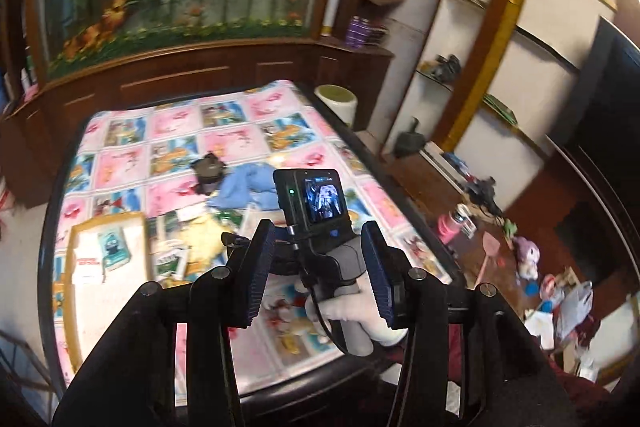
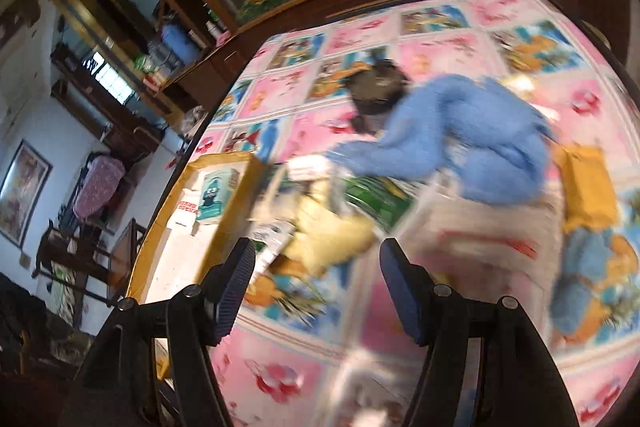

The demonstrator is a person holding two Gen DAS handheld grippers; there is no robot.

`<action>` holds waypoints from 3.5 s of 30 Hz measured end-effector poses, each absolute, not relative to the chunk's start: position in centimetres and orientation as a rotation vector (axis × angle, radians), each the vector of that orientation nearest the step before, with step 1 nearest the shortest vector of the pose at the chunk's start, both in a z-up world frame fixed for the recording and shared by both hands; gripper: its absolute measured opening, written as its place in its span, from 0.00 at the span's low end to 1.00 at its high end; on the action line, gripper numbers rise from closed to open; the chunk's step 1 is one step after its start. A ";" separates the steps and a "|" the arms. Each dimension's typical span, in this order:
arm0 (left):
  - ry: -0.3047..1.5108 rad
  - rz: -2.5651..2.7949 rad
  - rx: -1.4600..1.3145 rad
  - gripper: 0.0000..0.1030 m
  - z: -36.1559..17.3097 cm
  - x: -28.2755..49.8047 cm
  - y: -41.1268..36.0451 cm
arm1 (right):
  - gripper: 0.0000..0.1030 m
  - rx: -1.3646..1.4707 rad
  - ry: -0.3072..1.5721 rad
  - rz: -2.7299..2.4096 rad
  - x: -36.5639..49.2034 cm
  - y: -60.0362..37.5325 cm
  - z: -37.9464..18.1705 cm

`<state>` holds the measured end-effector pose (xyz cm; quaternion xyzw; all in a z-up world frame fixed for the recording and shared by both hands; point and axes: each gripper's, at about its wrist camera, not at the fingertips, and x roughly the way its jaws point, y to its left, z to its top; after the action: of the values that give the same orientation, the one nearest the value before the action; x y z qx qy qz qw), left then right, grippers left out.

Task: Organize soft objects
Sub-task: 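Move both open tools from the box back to the pile, then grasp the rolled blue towel with the right tool while the left tool grasps the yellow towel, then carry both towels into the cardboard box and open both tools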

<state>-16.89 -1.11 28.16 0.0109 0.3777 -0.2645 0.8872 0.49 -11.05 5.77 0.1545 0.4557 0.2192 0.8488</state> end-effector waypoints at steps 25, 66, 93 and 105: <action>0.885 -0.259 -0.211 0.43 12.0 -7.3 8.1 | 0.63 0.487 0.824 0.352 -4.6 -24.4 3.8; 0.931 -0.443 0.170 0.51 3.5 -0.5 -1.4 | 0.63 0.505 0.900 0.296 -1.9 -26.7 1.1; 0.817 -0.426 -0.130 0.30 8.1 -6.0 4.3 | 0.25 0.376 0.795 0.291 -4.4 -22.8 5.0; 0.625 -0.287 -0.215 0.31 15.9 -10.7 14.6 | 0.25 0.337 0.733 0.534 -4.7 -15.6 10.2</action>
<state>-10.73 14.60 15.89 -0.1052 0.3060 -0.1404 0.9357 -4.68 -15.61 10.21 0.1618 0.3525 0.2566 0.8853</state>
